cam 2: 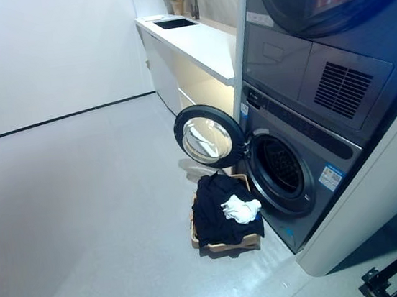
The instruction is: Put the clothes in the basket into the washing machine.
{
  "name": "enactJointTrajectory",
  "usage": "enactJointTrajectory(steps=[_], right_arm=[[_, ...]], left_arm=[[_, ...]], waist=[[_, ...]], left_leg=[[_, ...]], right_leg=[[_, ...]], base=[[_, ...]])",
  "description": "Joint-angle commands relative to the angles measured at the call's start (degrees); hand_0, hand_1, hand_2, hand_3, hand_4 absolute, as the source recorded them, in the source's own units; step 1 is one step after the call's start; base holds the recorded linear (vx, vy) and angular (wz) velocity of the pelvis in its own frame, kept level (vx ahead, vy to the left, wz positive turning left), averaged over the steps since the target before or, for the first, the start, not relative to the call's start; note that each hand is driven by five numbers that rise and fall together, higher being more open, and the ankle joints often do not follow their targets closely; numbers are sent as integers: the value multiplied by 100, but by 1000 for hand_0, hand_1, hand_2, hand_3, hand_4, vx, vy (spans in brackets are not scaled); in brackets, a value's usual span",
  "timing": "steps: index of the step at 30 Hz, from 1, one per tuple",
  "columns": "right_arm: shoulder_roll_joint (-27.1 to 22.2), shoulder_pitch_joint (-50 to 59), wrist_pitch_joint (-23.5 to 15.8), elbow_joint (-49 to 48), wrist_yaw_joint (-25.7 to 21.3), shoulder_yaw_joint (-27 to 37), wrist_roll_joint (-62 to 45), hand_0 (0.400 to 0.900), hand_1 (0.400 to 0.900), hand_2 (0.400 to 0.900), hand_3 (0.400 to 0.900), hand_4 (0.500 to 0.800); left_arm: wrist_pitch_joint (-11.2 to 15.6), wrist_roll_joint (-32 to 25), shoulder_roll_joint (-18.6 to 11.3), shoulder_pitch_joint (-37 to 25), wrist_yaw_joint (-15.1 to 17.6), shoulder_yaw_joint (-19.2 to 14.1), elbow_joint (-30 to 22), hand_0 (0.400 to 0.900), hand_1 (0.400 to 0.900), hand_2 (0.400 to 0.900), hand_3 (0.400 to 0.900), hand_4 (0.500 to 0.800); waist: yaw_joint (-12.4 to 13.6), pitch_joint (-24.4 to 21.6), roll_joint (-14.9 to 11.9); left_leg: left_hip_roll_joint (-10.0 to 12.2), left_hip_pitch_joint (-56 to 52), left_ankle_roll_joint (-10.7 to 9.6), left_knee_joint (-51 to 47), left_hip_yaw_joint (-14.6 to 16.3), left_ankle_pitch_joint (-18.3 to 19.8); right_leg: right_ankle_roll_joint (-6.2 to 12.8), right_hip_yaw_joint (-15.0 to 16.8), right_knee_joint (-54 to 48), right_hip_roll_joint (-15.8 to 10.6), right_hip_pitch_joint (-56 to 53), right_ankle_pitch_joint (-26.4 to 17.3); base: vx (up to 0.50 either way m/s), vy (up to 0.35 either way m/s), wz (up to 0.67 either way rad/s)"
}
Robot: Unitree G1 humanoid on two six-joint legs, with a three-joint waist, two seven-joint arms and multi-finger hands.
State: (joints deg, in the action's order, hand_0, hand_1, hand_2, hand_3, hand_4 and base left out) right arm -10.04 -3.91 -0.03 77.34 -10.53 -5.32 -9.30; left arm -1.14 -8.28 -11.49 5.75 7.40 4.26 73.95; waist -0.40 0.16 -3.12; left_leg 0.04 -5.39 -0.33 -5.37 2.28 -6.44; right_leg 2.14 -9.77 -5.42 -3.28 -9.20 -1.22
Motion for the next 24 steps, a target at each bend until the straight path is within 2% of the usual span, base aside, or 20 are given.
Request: enactJointTrajectory(steps=[1,24], right_arm=[[-289,699,-176,-15,-141,83,125,900,900,900,900,800],[-319,747,-161,-29,-150,113,68,900,900,900,900,800]], left_arm=[[90,205,393,-525,34,124,203,900,900,900,900,800],[70,110,356,-562,103,44,177,900,900,900,900,800]], waist=[[-4,607,320],[-7,688,346]], left_leg=[[-119,-663,-18,37,-3,1291],[-123,-591,-10,37,-38,1280]], right_leg=[[250,-156,42,161,-231,623],[218,-183,42,176,-170,600]], base=[[0,0,0],[-3,-6,0]])
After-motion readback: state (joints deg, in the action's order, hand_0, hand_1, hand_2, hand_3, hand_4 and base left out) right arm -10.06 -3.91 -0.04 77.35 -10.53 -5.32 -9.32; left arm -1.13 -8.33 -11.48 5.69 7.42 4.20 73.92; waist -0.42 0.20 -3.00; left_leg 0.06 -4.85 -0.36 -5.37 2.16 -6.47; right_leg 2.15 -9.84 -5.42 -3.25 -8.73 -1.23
